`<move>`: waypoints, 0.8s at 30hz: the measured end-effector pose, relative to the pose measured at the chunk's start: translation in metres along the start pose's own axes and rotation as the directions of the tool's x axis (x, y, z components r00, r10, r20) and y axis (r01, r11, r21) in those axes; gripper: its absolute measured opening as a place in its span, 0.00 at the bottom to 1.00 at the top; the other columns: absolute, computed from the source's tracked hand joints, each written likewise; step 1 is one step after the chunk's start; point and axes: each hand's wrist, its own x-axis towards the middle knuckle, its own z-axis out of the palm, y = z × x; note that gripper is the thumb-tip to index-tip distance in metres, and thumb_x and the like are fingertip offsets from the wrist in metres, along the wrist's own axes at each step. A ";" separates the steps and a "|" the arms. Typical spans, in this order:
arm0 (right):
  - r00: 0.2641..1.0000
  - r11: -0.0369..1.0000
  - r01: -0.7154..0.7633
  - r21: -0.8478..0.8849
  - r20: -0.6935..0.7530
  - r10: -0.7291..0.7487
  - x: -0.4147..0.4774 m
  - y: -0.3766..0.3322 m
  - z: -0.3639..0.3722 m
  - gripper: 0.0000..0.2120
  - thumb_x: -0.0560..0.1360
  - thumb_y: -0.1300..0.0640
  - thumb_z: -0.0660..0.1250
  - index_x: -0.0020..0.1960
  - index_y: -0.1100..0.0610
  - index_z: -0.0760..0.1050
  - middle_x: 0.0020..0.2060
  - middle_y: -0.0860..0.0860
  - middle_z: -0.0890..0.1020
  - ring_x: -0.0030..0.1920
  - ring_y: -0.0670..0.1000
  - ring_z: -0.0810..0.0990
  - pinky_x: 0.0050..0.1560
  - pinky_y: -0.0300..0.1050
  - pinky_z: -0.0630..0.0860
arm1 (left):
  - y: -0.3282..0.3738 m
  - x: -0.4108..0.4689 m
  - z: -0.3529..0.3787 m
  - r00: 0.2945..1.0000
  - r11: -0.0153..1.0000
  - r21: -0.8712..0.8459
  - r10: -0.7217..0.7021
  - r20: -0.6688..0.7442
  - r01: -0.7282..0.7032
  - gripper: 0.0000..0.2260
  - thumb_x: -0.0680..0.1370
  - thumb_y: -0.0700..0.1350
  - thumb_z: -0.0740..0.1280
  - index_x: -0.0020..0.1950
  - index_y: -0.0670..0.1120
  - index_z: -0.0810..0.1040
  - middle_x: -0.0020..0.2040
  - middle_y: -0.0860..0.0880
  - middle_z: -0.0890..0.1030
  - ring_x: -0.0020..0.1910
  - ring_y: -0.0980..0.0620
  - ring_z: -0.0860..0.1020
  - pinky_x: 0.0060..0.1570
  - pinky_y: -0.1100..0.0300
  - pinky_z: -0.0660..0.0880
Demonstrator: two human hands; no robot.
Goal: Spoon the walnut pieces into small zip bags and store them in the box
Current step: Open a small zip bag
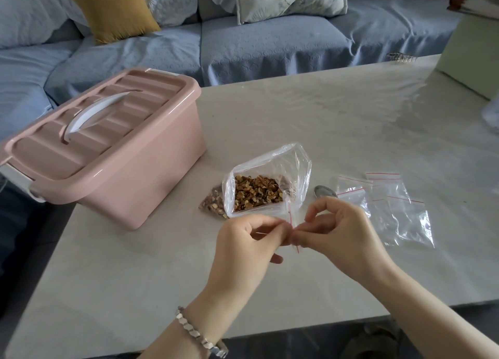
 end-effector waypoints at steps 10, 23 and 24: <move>0.994 0.995 -0.091 0.037 0.066 0.088 0.004 0.001 -0.005 0.17 0.59 0.62 0.79 0.37 0.59 0.70 0.30 0.51 0.84 0.30 0.47 0.81 0.37 0.36 0.77 | 0.004 0.006 -0.004 0.971 0.991 -0.030 -0.120 0.206 0.129 0.09 0.77 0.38 0.64 0.41 0.41 0.83 0.36 0.46 0.85 0.38 0.51 0.84 0.32 0.63 0.78; 0.977 0.973 0.008 -0.232 -0.208 -0.058 0.004 0.018 0.009 0.12 0.65 0.64 0.71 0.35 0.48 0.74 0.25 0.47 0.75 0.26 0.45 0.71 0.31 0.38 0.71 | -0.004 0.000 0.000 0.999 0.846 0.532 -0.025 -0.029 0.037 0.12 0.71 0.45 0.66 0.28 0.45 0.70 0.26 0.49 0.76 0.28 0.52 0.76 0.29 0.60 0.71; 0.972 0.964 0.032 -0.265 -0.215 -0.091 0.003 0.017 0.011 0.12 0.65 0.65 0.70 0.34 0.48 0.73 0.25 0.48 0.74 0.28 0.45 0.71 0.30 0.37 0.69 | -0.004 -0.001 0.002 0.999 0.796 0.605 0.022 -0.038 0.006 0.14 0.71 0.47 0.66 0.27 0.47 0.67 0.25 0.50 0.72 0.27 0.53 0.72 0.28 0.62 0.67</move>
